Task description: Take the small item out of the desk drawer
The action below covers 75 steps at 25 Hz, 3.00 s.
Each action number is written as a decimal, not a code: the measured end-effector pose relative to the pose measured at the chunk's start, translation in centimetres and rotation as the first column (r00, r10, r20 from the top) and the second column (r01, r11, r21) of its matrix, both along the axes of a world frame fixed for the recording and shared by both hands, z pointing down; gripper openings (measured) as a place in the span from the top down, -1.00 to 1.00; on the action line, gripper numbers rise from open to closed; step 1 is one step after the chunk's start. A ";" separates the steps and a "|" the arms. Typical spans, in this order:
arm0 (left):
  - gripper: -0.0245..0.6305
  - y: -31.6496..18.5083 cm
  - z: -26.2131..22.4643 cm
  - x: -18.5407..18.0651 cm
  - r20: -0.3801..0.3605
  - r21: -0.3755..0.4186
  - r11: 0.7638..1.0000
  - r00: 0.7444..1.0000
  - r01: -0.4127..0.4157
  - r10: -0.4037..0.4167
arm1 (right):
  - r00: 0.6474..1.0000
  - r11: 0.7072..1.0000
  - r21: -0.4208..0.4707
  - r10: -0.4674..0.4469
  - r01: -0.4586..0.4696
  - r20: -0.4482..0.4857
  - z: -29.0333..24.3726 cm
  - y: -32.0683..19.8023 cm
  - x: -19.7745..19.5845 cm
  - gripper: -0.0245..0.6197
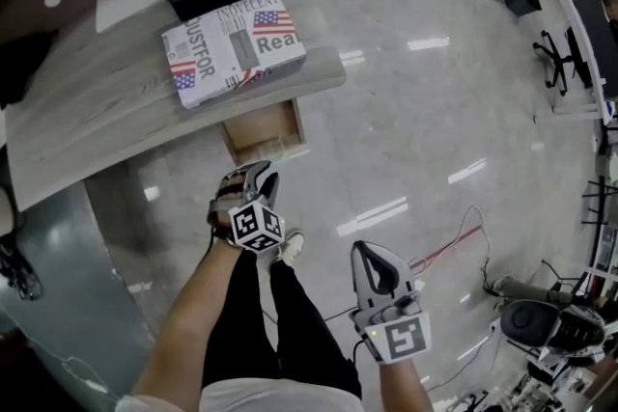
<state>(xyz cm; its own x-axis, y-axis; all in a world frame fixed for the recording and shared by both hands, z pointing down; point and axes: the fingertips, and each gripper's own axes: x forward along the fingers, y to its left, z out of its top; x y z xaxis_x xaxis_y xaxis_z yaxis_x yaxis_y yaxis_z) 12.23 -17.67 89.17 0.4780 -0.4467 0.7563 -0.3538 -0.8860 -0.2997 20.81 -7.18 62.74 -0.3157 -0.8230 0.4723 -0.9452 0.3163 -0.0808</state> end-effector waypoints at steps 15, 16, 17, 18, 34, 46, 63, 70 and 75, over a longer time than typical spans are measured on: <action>0.68 -1.3 4.5 1.4 0.140 -0.053 0.998 0.990 -0.025 0.032 | 0.999 0.999 -0.045 0.032 -0.031 0.025 3.5 -0.2 1.9 0.86; 0.73 -1.2 4.5 1.4 0.145 -0.053 0.998 0.989 -0.027 0.035 | 0.999 0.998 -0.045 0.034 -0.032 0.026 3.5 -0.2 2.0 0.86; 0.76 -1.2 4.6 1.4 0.151 -0.053 0.998 0.988 -0.029 0.037 | 0.999 0.998 -0.046 0.036 -0.035 0.027 3.6 -0.2 2.0 0.86; 0.79 -1.2 4.7 1.4 0.155 -0.053 0.998 0.987 -0.030 0.038 | 0.999 0.998 -0.046 0.038 -0.037 0.029 3.6 -0.3 2.1 0.86; 0.87 -0.7 -0.5 -0.3 0.094 -0.053 0.999 0.996 0.007 -0.001 | 0.999 0.999 0.010 0.038 -0.039 0.008 -0.6 -0.3 1.8 0.86; 0.87 -0.1 -12.6 -3.5 -0.050 0.003 0.997 0.996 0.078 -0.078 | 1.000 0.993 0.116 -0.010 0.009 0.010 -7.7 0.0 -1.7 0.86; 0.87 0.2 -30.1 -11.2 -0.273 0.124 0.963 0.942 0.238 -0.197 | 0.992 0.953 0.274 -0.125 0.127 -0.027 -16.1 -1.8 -6.3 0.86; 0.87 0.8 -34.0 -12.4 -0.345 0.143 0.950 0.914 0.278 -0.215 | 0.991 0.939 0.316 -0.130 0.136 -0.041 -18.8 -1.9 -6.6 0.86; 0.87 0.8 -36.9 -13.1 -0.386 0.174 0.938 0.897 0.299 -0.214 | 0.992 0.935 0.330 -0.121 0.128 -0.041 -19.5 -1.6 -6.3 0.86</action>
<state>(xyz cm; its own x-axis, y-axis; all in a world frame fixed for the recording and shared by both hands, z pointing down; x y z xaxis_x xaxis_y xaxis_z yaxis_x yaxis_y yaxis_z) -0.91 -16.85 52.27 0.5409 -0.7270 0.4231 -0.6795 -0.6741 -0.2895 14.49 -8.82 43.19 -0.4192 -0.8884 0.1870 -0.8969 0.4372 0.0664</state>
